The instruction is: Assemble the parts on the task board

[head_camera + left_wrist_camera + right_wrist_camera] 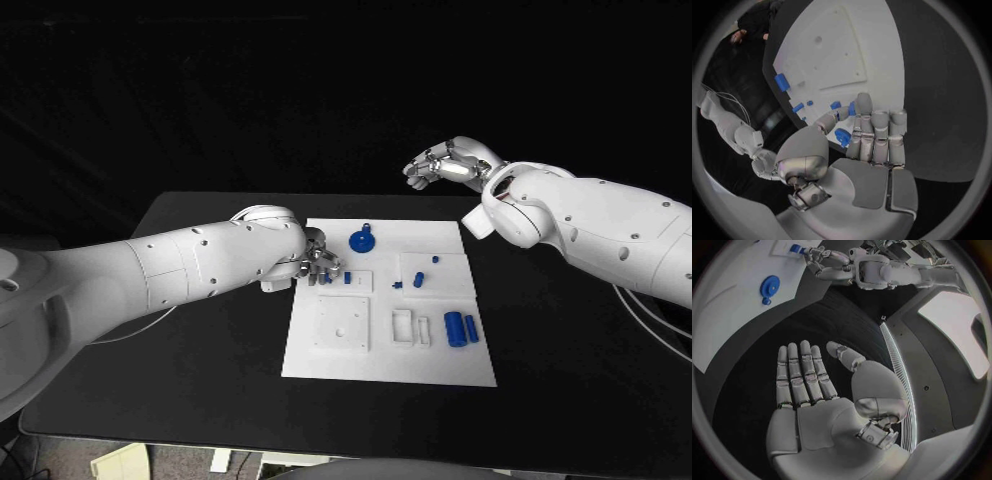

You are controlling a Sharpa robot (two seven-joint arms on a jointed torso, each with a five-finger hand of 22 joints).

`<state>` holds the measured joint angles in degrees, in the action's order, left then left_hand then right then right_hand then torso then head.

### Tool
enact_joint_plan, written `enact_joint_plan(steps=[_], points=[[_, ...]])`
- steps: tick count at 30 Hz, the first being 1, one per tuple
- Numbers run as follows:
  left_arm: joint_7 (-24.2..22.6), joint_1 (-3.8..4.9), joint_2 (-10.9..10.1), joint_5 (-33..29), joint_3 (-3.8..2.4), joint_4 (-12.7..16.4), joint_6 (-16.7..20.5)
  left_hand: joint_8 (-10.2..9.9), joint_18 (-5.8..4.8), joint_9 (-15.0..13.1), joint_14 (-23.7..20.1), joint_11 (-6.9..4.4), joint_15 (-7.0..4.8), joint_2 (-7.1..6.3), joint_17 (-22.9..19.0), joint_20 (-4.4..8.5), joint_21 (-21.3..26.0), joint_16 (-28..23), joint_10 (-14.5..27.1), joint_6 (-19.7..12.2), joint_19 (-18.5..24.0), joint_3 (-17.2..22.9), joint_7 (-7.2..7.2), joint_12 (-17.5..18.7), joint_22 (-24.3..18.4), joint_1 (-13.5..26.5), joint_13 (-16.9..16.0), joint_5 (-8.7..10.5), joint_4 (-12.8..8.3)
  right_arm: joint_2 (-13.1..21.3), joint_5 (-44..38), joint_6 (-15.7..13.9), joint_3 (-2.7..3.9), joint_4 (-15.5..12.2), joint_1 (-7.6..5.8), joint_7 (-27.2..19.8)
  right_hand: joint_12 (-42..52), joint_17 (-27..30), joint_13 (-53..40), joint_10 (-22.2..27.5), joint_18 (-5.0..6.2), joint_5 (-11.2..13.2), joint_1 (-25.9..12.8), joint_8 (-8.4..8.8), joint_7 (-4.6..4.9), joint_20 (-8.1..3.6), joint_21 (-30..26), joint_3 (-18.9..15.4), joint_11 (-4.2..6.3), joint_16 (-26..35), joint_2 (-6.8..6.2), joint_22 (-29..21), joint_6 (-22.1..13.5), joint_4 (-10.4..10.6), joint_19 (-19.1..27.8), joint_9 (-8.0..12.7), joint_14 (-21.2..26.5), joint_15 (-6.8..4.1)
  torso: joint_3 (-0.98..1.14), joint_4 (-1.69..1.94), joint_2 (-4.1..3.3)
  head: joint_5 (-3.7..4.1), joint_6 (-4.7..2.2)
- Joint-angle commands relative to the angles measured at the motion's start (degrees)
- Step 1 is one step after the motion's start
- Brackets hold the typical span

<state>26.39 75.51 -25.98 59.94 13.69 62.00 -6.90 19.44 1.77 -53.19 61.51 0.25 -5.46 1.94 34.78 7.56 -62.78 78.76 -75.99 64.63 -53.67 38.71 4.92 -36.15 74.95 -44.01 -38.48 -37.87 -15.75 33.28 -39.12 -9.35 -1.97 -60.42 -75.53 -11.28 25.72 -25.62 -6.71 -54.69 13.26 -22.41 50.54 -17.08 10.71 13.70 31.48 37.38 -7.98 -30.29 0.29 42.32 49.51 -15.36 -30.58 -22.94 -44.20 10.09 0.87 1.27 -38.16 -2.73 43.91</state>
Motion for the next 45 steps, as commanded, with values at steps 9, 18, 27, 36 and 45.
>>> enact_joint_plan(steps=[9,18,27,36,45], points=[[-0.40,-0.19,0.29,0.69,0.06,0.09,-2.37,-0.37,1.33,-0.41,5.03,-6.18,-6.16,0.35,-0.10,7.74,-0.52,0.60,-5.94,5.52,-0.58,0.81,-4.92,-0.73,1.03,0.16,-0.26,0.00,-0.73,-0.02,0.29,0.63,0.05,-0.21,0.03,0.02,-0.29,0.18,0.15,-0.37,-0.83,-0.39,0.33,-0.26,-0.08,0.02,-0.29,0.39,-0.12,0.30,0.12,0.09,-0.29,0.10,0.55,0.10,0.29,0.14,-0.02,0.05,-0.01,0.12,0.16],[-0.48,-0.27,0.29,1.75,0.06,0.40,-2.51,-0.34,1.37,-0.55,5.13,-6.24,-6.23,0.40,-0.09,7.76,-0.66,0.84,-6.07,5.77,-0.65,0.81,-5.00,-0.98,1.05,0.21,-0.36,-0.04,-0.73,0.03,0.29,0.68,0.05,-0.27,0.03,0.07,-0.32,0.23,0.19,-0.40,-0.83,-0.51,0.35,-0.27,-0.08,0.03,-0.28,0.47,-0.12,0.29,0.19,0.12,-0.27,0.13,0.58,0.12,0.31,0.15,-0.05,0.03,-0.03,0.14,0.25],[-0.59,-0.41,0.52,1.60,0.06,-0.03,-1.15,-0.75,1.54,-1.32,5.07,-6.33,-6.34,0.49,-0.52,7.77,-1.03,1.68,-5.99,6.57,-0.79,0.65,-5.17,-2.01,0.88,0.73,-0.75,6.83,0.07,0.01,0.29,0.87,0.05,-0.30,0.03,0.10,-0.36,0.29,0.24,-0.40,-0.83,-0.60,0.35,-0.27,-0.08,0.05,-0.29,0.52,-0.13,0.29,0.20,0.14,-0.28,0.14,0.62,0.15,0.33,0.16,-0.05,0.02,-0.02,0.25,0.26],[-0.45,-0.58,0.82,1.76,0.06,-0.50,-0.37,-1.27,1.66,-1.87,4.93,-6.35,-6.41,0.06,-1.06,7.76,-1.08,1.88,-5.76,6.67,-0.79,0.66,-5.17,-2.25,0.79,0.75,-0.63,12.14,1.28,0.00,0.31,1.07,0.05,-0.44,0.03,0.17,-0.40,0.35,0.30,-0.41,-0.84,-0.67,0.33,-0.27,-0.07,0.07,-0.29,0.56,-0.14,0.30,0.21,0.17,-0.28,0.17,0.67,0.18,0.36,0.17,-0.03,0.05,-0.05,0.40,0.30],[-0.26,-0.69,0.64,2.21,0.05,-0.64,0.42,-2.09,1.84,-2.59,4.69,-6.28,-6.34,-2.99,-1.88,7.76,-0.95,1.99,-5.44,6.58,-0.64,-0.09,-5.10,-2.24,0.68,1.33,-0.20,21.47,4.26,0.10,0.33,1.11,0.05,-0.55,0.04,0.22,-0.50,0.50,0.41,-0.39,-0.88,-0.70,0.28,-0.26,-0.05,0.11,-0.35,0.58,-0.18,0.36,0.14,0.21,-0.32,0.14,0.86,0.25,0.54,0.24,-0.06,0.08,-0.01,0.55,0.35]])
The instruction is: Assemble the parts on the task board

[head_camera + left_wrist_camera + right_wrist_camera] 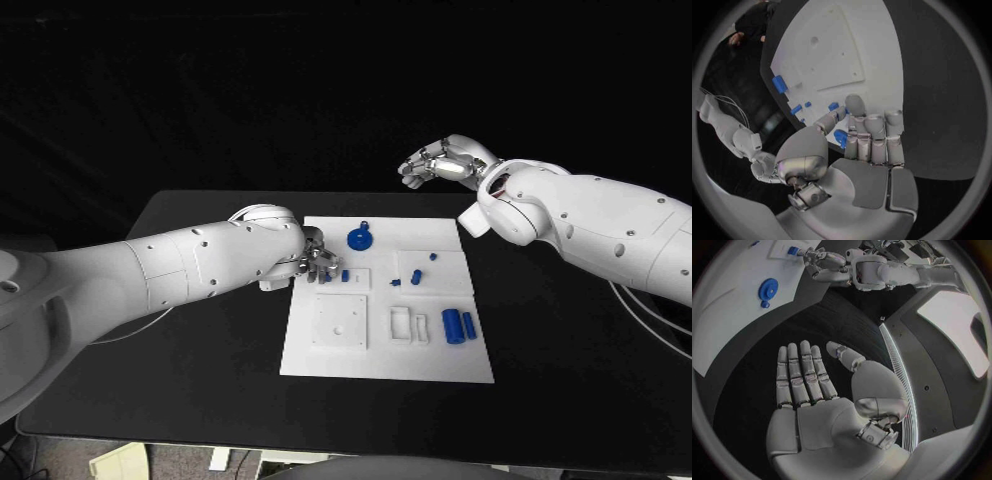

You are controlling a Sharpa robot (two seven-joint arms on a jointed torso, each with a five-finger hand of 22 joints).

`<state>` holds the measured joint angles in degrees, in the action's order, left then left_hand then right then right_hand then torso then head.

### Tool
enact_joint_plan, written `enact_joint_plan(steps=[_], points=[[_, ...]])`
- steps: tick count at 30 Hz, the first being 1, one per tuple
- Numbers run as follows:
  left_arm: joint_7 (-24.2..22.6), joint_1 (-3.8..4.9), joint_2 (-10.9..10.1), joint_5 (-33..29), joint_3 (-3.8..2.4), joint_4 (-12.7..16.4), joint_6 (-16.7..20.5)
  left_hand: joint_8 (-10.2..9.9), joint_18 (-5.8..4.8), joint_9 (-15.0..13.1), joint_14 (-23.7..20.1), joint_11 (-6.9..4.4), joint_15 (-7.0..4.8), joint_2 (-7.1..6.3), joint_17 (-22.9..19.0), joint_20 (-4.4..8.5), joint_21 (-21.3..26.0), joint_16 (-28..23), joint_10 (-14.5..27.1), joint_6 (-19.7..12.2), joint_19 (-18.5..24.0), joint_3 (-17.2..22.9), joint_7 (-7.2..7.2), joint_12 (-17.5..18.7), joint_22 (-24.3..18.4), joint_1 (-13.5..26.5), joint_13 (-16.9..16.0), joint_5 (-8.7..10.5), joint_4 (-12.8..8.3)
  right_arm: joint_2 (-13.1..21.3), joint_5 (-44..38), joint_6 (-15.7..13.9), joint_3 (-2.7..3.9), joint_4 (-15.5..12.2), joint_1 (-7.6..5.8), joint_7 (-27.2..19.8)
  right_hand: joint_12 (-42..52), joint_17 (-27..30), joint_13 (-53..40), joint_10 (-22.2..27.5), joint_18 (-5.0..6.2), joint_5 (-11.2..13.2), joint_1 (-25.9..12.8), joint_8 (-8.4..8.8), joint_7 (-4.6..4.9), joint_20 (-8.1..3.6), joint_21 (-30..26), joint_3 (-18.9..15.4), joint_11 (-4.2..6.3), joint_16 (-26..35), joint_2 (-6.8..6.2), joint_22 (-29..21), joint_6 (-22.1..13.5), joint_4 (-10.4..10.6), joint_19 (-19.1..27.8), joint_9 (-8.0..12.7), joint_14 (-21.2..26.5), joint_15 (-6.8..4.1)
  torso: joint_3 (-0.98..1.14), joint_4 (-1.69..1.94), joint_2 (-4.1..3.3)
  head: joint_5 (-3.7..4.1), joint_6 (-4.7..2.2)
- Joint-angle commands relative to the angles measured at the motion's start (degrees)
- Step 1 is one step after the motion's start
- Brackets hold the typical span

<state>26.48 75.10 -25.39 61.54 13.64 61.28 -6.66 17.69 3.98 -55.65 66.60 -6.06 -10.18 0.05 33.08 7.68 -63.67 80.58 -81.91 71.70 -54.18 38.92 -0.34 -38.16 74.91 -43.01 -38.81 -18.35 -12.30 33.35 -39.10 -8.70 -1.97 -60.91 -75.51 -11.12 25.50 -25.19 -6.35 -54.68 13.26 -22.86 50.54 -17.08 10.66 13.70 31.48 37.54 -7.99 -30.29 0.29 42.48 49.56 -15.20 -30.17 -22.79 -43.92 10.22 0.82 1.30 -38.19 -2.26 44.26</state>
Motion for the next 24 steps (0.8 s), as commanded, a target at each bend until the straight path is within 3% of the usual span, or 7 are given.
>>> enact_joint_plan(steps=[1,12,14,18,20,22,24], points=[[-0.31,-0.28,-0.10,0.80,0.10,0.18,0.18,-0.42,-0.36,-0.18,-0.43,0.04,-1.62,-1.44,-0.26,7.64,-0.04,0.16,0.52,-0.52,-0.09,-0.34,0.17,-0.21,0.70,0.41,0.18,2.59,1.15,0.04,0.33,0.46,0.05,-0.05,0.03,0.07,-0.29,0.09,0.06,-0.40,-0.88,-0.25,0.27,-0.25,0.00,0.11,-0.35,0.41,-0.17,0.37,0.13,0.06,-0.37,-0.02,0.47,0.10,0.27,0.12,0.00,0.04,0.03,0.08,0.00],[-0.79,-0.30,-2.95,-2.22,-0.11,2.25,5.24,-2.45,-0.58,-0.37,-2.76,0.95,-0.65,-8.25,-1.45,7.34,1.06,-0.44,3.53,-3.46,1.70,-0.19,1.25,0.34,0.62,1.05,0.67,7.96,4.72,0.33,0.83,0.16,0.05,0.20,0.15,0.04,-0.58,0.43,0.39,-0.24,-0.98,-0.94,-0.39,-0.13,0.14,0.20,-0.39,-0.13,-0.31,0.40,-0.23,0.26,-0.67,0.09,0.92,0.32,0.60,0.31,-0.04,0.02,0.02,0.33,-0.13],[-1.30,-0.28,-3.84,-3.17,-0.47,3.14,5.92,-3.39,-0.71,-0.36,-3.53,1.48,-0.21,-9.93,-1.80,7.26,1.39,-0.39,4.65,-5.29,2.19,0.20,1.81,0.16,0.61,0.56,0.64,9.44,5.87,0.40,0.97,0.11,0.05,0.26,0.25,0.02,-0.68,0.51,0.47,-0.13,-1.00,-1.01,-0.49,-0.08,0.18,0.21,-0.40,-0.27,-0.36,0.42,-0.30,0.31,-0.77,0.06,1.04,0.38,0.69,0.34,-0.03,0.07,0.06,0.46,-0.13],[-2.21,-0.25,-5.10,-6.51,-0.83,4.26,7.01,-6.24,-0.84,1.04,-4.17,2.56,0.70,-11.48,-2.19,7.11,1.71,-0.37,5.84,-9.94,2.64,0.51,3.18,0.01,0.58,-0.29,0.61,10.66,6.58,0.46,0.97,0.12,0.05,0.33,0.33,0.05,-0.78,0.59,0.57,-0.01,-1.01,-1.07,-0.53,-0.04,0.22,0.20,-0.41,-0.38,-0.41,0.42,-0.39,0.37,-0.87,-0.04,1.16,0.44,0.79,0.40,-0.03,0.10,0.07,0.51,-0.14],[-2.87,-0.25,-5.20,-8.05,-1.93,4.28,7.09,-7.09,-0.89,1.68,-4.34,2.98,1.08,-11.97,-2.35,6.91,1.84,-0.34,6.33,-11.14,2.81,0.53,3.63,-0.06,0.57,-0.71,0.61,11.02,6.81,0.52,0.95,0.08,0.05,0.34,0.37,0.09,-0.81,0.62,0.60,0.02,-1.01,-1.06,-0.51,-0.04,0.22,0.19,-0.40,-0.41,-0.43,0.41,-0.45,0.39,-0.89,-0.11,1.20,0.45,0.80,0.43,-0.02,0.12,0.09,0.52,-0.17],[-3.76,-0.25,-5.80,-9.79,-2.14,4.81,7.29,-7.69,-0.94,2.22,-4.84,3.47,1.53,-12.46,-2.60,6.54,2.14,-0.49,7.55,-12.01,3.23,0.45,4.09,0.25,0.52,-1.12,0.77,11.47,7.00,0.63,0.94,0.03,0.05,0.32,0.43,0.11,-0.84,0.65,0.64,0.05,-0.99,-1.05,-0.43,-0.05,0.21,0.18,-0.38,-0.43,-0.44,0.39,-0.49,0.43,-0.89,-0.22,1.23,0.47,0.82,0.44,-0.02,0.11,0.09,0.54,-0.26],[-4.73,-0.24,-6.28,-11.24,-2.55,5.21,7.83,-8.30,-0.94,2.76,-5.49,3.93,2.00,-12.90,-2.85,6.12,2.50,-0.66,8.81,-12.99,3.73,0.26,4.58,0.57,0.48,-1.47,0.95,13.39,7.18,0.80,0.71,-0.12,0.05,0.19,0.44,0.23,-0.88,0.71,0.72,0.04,-0.97,-0.84,-0.16,-0.08,0.20,0.16,-0.31,-0.47,-0.46,0.32,-0.72,0.54,-0.88,-0.57,1.26,0.49,0.80,0.46,-0.03,0.10,0.09,0.54,-0.30]])
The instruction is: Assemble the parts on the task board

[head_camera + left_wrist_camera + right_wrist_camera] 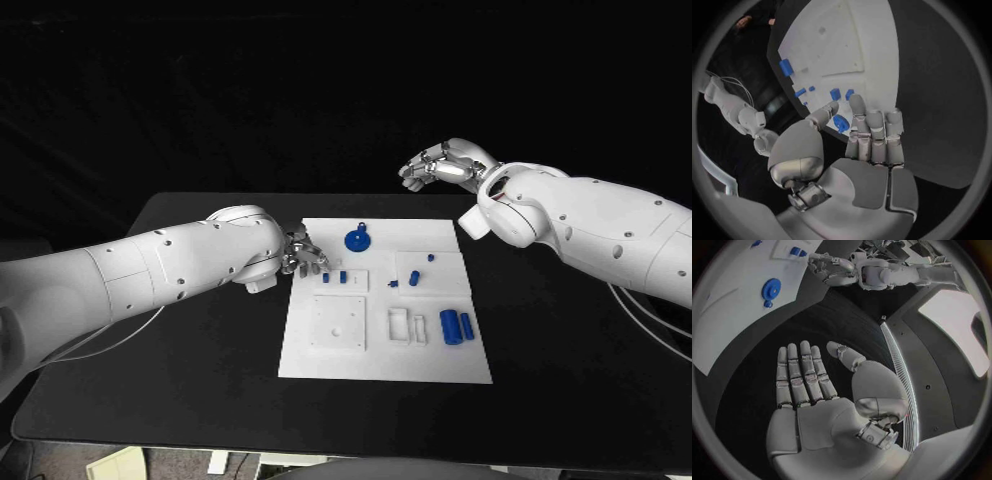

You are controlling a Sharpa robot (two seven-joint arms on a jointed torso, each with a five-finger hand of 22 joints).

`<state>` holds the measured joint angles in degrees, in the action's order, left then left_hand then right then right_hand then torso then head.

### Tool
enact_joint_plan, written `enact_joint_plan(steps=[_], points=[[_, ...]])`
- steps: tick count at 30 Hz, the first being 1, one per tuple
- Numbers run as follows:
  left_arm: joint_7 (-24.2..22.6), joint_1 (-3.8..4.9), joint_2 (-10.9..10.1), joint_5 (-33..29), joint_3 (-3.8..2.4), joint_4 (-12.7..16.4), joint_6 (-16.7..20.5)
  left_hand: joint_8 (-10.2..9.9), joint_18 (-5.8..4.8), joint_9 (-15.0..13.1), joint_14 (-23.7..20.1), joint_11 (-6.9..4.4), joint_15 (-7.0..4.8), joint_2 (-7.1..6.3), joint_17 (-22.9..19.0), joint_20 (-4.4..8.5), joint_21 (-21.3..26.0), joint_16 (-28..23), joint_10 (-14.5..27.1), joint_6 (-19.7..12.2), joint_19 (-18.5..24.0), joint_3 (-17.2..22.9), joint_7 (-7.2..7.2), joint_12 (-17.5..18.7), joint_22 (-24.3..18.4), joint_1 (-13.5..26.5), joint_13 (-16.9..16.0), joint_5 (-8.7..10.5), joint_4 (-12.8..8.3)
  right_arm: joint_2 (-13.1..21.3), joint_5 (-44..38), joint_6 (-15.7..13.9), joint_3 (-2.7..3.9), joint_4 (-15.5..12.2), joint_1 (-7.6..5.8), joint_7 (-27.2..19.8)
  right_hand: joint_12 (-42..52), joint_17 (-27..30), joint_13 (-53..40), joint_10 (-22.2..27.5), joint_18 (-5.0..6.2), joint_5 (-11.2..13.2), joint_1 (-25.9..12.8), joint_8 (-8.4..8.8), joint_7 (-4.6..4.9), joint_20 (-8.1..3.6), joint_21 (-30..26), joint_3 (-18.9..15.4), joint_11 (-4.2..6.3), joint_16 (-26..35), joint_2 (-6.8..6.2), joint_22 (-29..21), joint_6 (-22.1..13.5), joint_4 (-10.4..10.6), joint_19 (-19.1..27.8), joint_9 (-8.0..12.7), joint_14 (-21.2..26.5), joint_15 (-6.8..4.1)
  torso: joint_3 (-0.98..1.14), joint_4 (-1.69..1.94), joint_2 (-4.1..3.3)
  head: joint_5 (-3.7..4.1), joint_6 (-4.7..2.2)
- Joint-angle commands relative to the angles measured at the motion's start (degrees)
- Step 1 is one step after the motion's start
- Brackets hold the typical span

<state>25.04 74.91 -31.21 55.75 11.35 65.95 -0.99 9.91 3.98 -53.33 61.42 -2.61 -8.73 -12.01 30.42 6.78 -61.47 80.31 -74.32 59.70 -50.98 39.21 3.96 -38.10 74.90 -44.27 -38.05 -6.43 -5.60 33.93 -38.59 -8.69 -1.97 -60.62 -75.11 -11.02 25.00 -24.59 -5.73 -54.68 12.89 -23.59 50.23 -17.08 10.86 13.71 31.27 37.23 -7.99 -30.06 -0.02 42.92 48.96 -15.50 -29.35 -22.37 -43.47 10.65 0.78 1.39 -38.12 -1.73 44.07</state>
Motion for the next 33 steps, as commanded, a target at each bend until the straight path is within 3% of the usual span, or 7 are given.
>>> enact_joint_plan(steps=[1,7,13,16,21,23,33], points=[[-4.31,-0.06,-0.79,-6.33,-0.44,0.71,2.65,-0.71,-0.95,0.64,-0.69,0.70,0.74,-0.94,-0.32,6.83,0.50,-0.55,1.80,-1.28,0.83,-0.03,0.44,0.70,0.47,-0.38,0.31,2.05,0.57,0.31,-0.10,-0.15,0.05,-0.15,0.07,0.25,-0.39,0.15,0.16,0.00,-0.58,0.10,0.43,-0.12,-0.01,0.15,-0.03,-0.22,-0.45,0.02,-0.54,0.19,-0.27,-0.51,0.44,0.10,0.34,0.03,0.01,0.01,0.02,0.18,-0.24],[-9.26,-0.05,-3.00,-12.33,-1.58,2.27,7.86,-1.41,-1.24,2.09,-3.82,2.33,2.47,-0.34,-1.89,5.15,2.83,-2.98,7.00,-2.13,3.67,0.33,1.90,4.21,-0.09,-2.51,2.47,2.30,0.09,1.12,-5.66,-0.03,0.04,-0.62,0.25,1.50,-0.09,0.03,0.56,-1.07,0.33,3.07,6.34,-0.88,-0.31,0.00,1.69,-2.56,-0.19,-2.04,-2.76,1.47,0.22,-1.21,-1.46,0.08,-1.80,-1.00,-0.05,-0.08,0.03,0.63,-0.64],[-15.50,-0.06,-5.75,-18.44,-1.93,5.10,12.68,-1.38,-0.82,3.02,-2.78,3.44,3.47,5.05,-3.03,4.06,3.85,-4.17,8.59,-2.74,3.04,0.71,2.64,7.97,-0.68,-10.15,6.23,-2.67,-5.07,2.47,-20.65,1.60,0.04,-3.40,0.63,3.55,2.41,-4.04,-1.06,-5.25,2.11,6.65,11.65,-2.08,-1.12,-1.24,6.35,-4.23,1.81,-8.18,-4.80,3.16,2.00,-1.38,-9.38,-0.52,-9.47,-5.15,0.05,-0.04,0.01,0.95,-1.16],[-19.94,-0.08,-6.77,-23.60,-1.92,5.34,15.08,-1.34,-0.78,3.47,-2.88,3.92,3.85,5.24,-3.46,3.66,4.39,-4.81,9.23,-2.96,3.05,0.60,2.77,9.23,-0.90,-12.19,7.56,-2.67,-6.49,2.95,-28.58,2.61,0.04,-5.35,0.85,5.05,7.13,-8.82,-4.70,-12.89,2.11,7.23,13.07,-2.78,-2.04,-4.75,12.85,-6.00,4.94,-15.08,-5.96,5.61,2.97,-1.41,-19.06,-1.08,-18.04,-9.69,0.06,-0.09,-0.01,1.23,-1.50],[-25.31,-0.10,-7.71,-29.90,-1.91,5.39,15.84,-1.20,-0.72,3.71,-2.64,3.93,3.94,5.15,-3.56,3.55,4.60,-4.88,8.92,-2.92,2.91,0.33,2.87,9.53,-0.96,-13.04,8.15,-2.61,-6.98,3.85,-38.62,2.63,0.03,-8.54,1.31,7.82,23.67,-22.51,-18.60,-17.12,2.11,4.66,14.11,-2.63,-3.83,-11.68,24.92,-11.85,7.28,-31.38,-8.31,12.14,3.30,-1.14,-29.36,-1.63,-22.71,-15.47,-0.03,-0.08,-0.02,1.20,-1.95],[-26.42,-0.11,-8.07,-30.79,-1.91,5.57,16.25,-1.17,-0.73,3.77,-2.65,3.94,3.96,5.28,-3.60,3.52,4.67,-4.95,8.86,-2.93,2.92,0.30,2.90,9.60,-0.98,-13.29,8.29,-2.59,-7.10,4.12,-43.01,2.94,0.03,-9.61,1.50,9.22,38.69,-30.87,-33.36,-8.59,2.11,3.80,12.97,-1.83,-3.71,-13.94,31.36,-12.86,7.41,-40.17,-6.89,17.20,3.26,-1.06,-29.20,-1.83,-19.70,-15.39,-0.07,-0.09,-0.03,1.20,-2.11],[-28.45,-0.27,-9.29,-32.58,-1.88,7.91,16.22,-1.09,-0.79,3.96,-2.76,4.03,4.05,5.31,-3.72,3.40,4.93,-5.14,8.79,-2.98,3.05,0.03,2.94,9.80,-1.02,-13.77,8.69,-2.64,-7.53,4.04,-58.93,4.66,-0.94,-14.21,2.00,16.61,46.83,-35.36,-42.57,-9.18,2.11,5.27,12.12,-1.92,-3.97,-16.70,36.28,-12.82,7.56,-45.09,-8.43,20.14,4.49,-1.20,-32.50,-2.78,-22.56,-16.27,-0.12,-0.05,-0.05,1.60,-2.79]])
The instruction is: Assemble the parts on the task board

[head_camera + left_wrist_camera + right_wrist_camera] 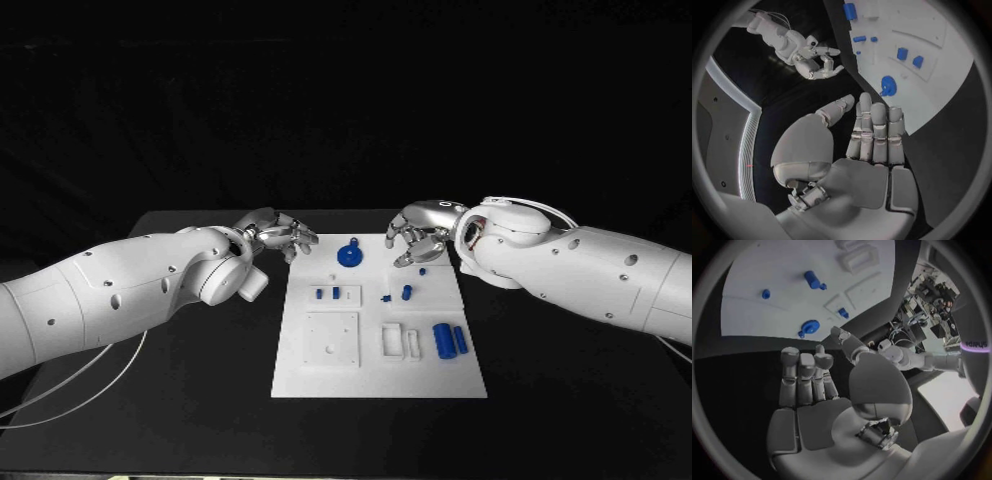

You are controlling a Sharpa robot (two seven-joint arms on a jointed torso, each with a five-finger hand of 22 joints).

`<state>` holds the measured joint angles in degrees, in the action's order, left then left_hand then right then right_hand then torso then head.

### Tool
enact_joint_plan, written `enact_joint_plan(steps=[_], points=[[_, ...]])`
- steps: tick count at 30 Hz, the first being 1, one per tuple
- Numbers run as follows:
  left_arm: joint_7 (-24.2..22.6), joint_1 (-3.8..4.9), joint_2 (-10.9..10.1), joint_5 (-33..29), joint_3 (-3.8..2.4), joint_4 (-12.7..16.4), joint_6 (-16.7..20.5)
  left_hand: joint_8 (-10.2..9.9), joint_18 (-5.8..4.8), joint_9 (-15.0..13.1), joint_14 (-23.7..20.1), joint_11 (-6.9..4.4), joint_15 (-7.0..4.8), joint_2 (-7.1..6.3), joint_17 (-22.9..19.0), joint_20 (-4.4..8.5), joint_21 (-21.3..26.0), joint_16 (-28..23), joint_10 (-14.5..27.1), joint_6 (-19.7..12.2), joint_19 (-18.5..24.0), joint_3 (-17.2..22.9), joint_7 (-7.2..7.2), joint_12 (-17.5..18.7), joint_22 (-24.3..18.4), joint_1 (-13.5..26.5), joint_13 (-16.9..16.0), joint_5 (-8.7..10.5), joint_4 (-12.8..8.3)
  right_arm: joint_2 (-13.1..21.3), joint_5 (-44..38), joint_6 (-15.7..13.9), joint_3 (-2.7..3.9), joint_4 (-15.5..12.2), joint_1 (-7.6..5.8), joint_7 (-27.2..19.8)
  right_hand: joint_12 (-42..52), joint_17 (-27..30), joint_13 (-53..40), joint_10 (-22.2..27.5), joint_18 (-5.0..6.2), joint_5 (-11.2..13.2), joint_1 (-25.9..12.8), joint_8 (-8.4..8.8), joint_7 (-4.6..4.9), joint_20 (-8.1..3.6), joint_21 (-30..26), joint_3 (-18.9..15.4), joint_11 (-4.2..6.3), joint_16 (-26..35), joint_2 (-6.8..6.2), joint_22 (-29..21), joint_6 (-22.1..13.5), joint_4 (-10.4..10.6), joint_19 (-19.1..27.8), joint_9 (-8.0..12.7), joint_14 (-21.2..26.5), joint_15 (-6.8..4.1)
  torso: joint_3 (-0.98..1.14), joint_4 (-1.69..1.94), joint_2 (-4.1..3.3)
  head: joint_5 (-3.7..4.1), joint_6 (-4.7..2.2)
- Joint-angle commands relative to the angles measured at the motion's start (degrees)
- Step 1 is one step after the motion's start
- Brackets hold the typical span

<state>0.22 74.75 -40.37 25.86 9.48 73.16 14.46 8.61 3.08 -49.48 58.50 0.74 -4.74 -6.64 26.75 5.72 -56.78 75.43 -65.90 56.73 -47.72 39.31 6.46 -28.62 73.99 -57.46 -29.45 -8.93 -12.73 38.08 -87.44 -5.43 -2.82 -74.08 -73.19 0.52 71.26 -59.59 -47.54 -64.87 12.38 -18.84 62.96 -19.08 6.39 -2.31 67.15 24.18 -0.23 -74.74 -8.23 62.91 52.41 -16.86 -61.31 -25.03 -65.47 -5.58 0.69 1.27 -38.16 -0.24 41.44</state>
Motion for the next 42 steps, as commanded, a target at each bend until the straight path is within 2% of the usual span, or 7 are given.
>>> enact_joint_plan(steps=[1,10,14,23,27,37,42], points=[[-3.81,-0.15,-0.25,-2.79,-0.01,1.00,0.98,0.22,0.10,0.13,0.15,0.68,0.07,-0.08,-0.06,4.45,0.25,-0.27,0.37,-0.01,-0.21,-0.09,0.44,0.33,-0.10,-0.60,0.12,-0.15,-0.42,-0.23,-10.74,1.60,-0.24,-1.06,0.07,5.56,0.96,-0.59,-1.35,0.84,2.62,0.88,-0.71,0.06,0.40,-0.92,0.60,0.45,-0.10,-0.57,-0.34,0.22,1.17,0.14,-0.88,-0.22,-0.86,-0.13,-0.03,0.11,-0.03,0.13,-0.19],[-4.87,-0.20,-0.85,-3.19,0.00,1.77,1.24,0.29,0.07,0.21,0.09,0.69,0.10,0.01,-0.12,4.40,0.39,-0.37,0.29,-0.01,-0.14,-0.16,0.44,0.38,-0.12,-0.87,0.29,-0.31,-0.62,-1.42,-15.43,4.15,-1.81,-3.24,0.07,8.46,1.48,-1.67,-3.85,0.12,2.62,3.49,-1.60,-0.16,0.00,-1.90,1.10,2.79,0.30,-0.64,-1.08,0.39,2.24,0.26,-2.12,-0.80,-2.14,-0.53,-0.09,0.04,-0.06,-0.01,-0.17],[-5.40,-0.20,-0.97,-3.46,0.00,1.88,0.93,0.35,0.06,0.24,0.05,0.70,0.11,0.00,-0.15,4.38,0.45,-0.42,0.24,0.04,-0.10,-0.20,0.42,0.39,-0.12,-1.04,0.37,-0.33,-0.76,-1.83,-16.43,4.71,-2.29,-3.37,0.07,9.19,1.23,-2.43,-4.53,-0.32,2.62,4.66,-1.85,-0.26,-0.16,-2.06,1.18,4.18,0.43,-0.67,-1.40,0.45,2.79,0.34,-2.39,-1.03,-2.71,-0.66,-0.04,0.11,-0.05,0.00,-0.09],[-5.81,-0.20,-1.14,-3.58,0.01,2.89,0.47,0.42,0.01,0.32,-0.07,0.72,0.15,-0.07,-0.22,4.33,0.59,-0.55,0.22,0.05,0.01,-0.30,0.42,0.45,-0.13,-1.28,0.53,-0.28,-1.01,-2.94,-17.90,5.05,-3.95,-3.05,0.13,10.11,0.75,-3.20,-5.30,-0.75,2.62,5.76,-2.61,-0.36,-0.31,-2.07,1.25,5.63,0.56,-0.58,-1.64,0.54,3.41,0.45,-2.56,-1.30,-3.13,-0.77,-0.04,0.22,-0.11,-0.18,0.04],[-5.88,-0.20,-1.20,-3.58,0.01,3.23,0.46,0.42,0.00,0.34,-0.09,0.73,0.15,-0.09,-0.23,4.32,0.62,-0.57,0.22,0.04,0.03,-0.32,0.42,0.46,-0.13,-1.31,0.56,-0.28,-1.04,-3.22,-17.92,4.91,-4.10,-3.12,0.52,10.26,0.66,-3.35,-5.47,-0.86,2.62,5.97,-2.80,-0.37,-0.35,-2.06,1.28,5.91,0.60,-0.56,-1.67,0.56,3.53,0.47,-2.59,-1.36,-3.20,-0.81,0.06,0.15,-0.09,-0.31,0.18],[-5.87,-0.20,-1.34,-3.59,0.01,3.80,0.45,0.44,-0.02,0.38,-0.11,0.74,0.16,-0.03,-0.25,4.31,0.66,-0.60,0.20,0.01,0.05,-0.31,0.43,0.47,-0.13,-1.43,0.62,-0.33,-1.11,-4.08,-18.33,4.03,-4.38,-2.16,1.47,11.27,0.31,-3.87,-6.02,-1.22,2.62,6.83,-4.08,-0.44,-0.47,-1.99,1.33,6.87,0.71,-0.48,-1.56,0.61,4.02,0.92,-2.78,-1.55,-3.49,-0.90,0.09,0.14,-0.09,-0.40,0.47],[-5.81,-0.20,-1.50,-3.59,0.01,4.05,0.48,0.43,-0.03,0.40,-0.12,0.75,0.17,-0.04,-0.26,4.30,0.69,-0.61,0.21,-0.02,0.06,-0.34,0.45,0.49,-0.13,-1.46,0.66,-0.34,-1.13,-4.48,-18.59,3.75,-4.45,-1.79,1.91,11.80,-0.26,-4.44,-6.73,-1.67,2.62,9.30,-5.11,-0.40,-0.65,-2.04,1.32,9.31,0.91,-0.27,-2.34,0.58,4.51,2.11,-3.11,-1.76,-3.91,-1.09,0.08,0.11,-0.13,-0.47,0.63]])
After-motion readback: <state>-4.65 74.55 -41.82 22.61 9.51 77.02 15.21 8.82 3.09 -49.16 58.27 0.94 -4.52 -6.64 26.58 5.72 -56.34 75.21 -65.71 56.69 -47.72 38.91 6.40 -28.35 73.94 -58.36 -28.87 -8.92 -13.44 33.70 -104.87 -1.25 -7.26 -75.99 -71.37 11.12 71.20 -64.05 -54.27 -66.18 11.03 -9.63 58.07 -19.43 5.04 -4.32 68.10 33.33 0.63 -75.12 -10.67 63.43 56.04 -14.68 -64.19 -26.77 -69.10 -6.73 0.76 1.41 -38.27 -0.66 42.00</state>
